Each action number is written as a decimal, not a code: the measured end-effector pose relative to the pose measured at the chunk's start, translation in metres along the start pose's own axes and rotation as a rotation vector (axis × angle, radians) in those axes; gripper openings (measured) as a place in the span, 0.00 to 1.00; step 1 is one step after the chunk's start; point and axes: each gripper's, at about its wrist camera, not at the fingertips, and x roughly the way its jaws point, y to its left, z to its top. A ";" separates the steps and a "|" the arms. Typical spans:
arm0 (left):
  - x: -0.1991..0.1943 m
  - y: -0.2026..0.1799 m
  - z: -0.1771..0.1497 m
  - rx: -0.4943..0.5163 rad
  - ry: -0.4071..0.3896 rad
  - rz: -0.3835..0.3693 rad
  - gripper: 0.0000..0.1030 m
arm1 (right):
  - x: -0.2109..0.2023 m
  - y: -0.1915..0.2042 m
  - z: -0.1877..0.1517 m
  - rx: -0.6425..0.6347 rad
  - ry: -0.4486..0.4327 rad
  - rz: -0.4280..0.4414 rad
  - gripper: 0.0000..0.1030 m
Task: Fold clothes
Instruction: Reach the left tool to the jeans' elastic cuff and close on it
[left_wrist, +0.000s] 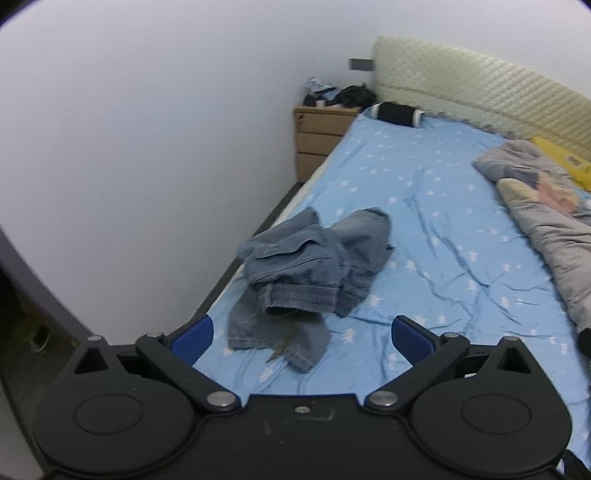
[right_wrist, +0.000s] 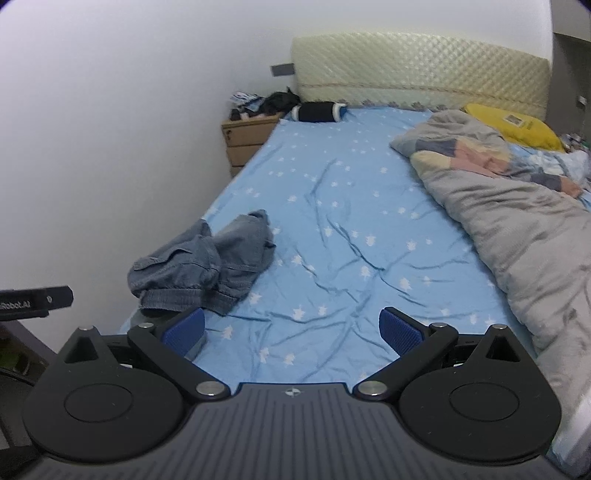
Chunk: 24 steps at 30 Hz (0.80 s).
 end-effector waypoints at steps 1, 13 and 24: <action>0.002 0.002 0.000 -0.009 0.009 0.017 1.00 | 0.003 -0.002 0.001 -0.001 0.004 0.011 0.99; 0.062 0.027 -0.001 0.065 0.052 0.097 0.99 | 0.058 0.021 0.001 -0.125 0.026 0.192 0.94; 0.229 0.062 0.000 0.162 0.154 -0.034 0.87 | 0.129 0.103 -0.005 -0.203 0.149 0.091 0.90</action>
